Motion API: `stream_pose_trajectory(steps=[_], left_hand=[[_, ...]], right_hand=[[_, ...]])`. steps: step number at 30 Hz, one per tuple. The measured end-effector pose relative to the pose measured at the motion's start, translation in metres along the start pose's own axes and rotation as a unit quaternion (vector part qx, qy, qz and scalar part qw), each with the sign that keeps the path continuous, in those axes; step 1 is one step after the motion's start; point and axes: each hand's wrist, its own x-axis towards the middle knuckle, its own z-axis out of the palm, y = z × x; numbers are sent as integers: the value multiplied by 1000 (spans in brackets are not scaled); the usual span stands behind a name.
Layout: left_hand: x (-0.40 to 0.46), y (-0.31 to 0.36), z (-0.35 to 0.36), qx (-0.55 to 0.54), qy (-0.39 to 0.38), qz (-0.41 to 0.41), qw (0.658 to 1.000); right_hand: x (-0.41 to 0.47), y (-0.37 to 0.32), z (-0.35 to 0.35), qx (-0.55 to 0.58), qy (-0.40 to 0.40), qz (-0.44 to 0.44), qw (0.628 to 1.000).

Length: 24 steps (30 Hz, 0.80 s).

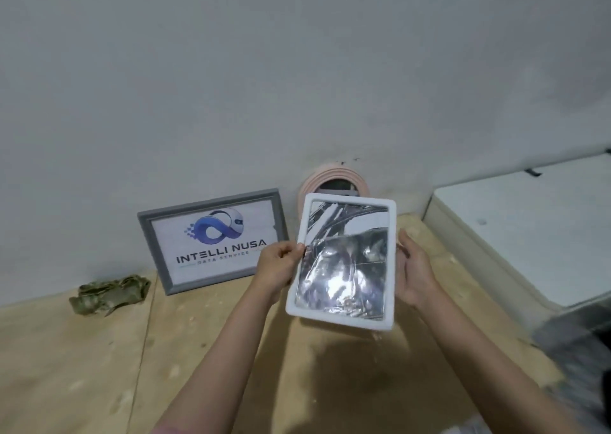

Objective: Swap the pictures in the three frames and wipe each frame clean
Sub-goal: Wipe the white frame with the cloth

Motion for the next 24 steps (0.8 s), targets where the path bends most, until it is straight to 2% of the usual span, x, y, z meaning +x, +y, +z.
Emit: stream_pose_trajectory(steps=[4, 8, 13, 16, 21, 24], left_hand=[[9, -1, 43, 19, -38, 18, 999], [28, 3, 89, 32, -77, 16, 996], [60, 6, 143, 39, -83, 23, 996], [83, 6, 179, 30, -88, 18, 995], [116, -4, 224, 51, -78, 20, 995], [134, -14, 240, 68, -59, 9, 996]], right_hand=[[-3, -19, -34, 9, -12, -18, 1000], [3, -42, -67, 13, 22, -39, 999], [33, -62, -105, 16, 63, -74, 995], [54, -77, -132, 14, 84, -66, 994], [80, -87, -166, -33, 26, -29, 999], [92, -91, -180, -91, 45, -17, 995]])
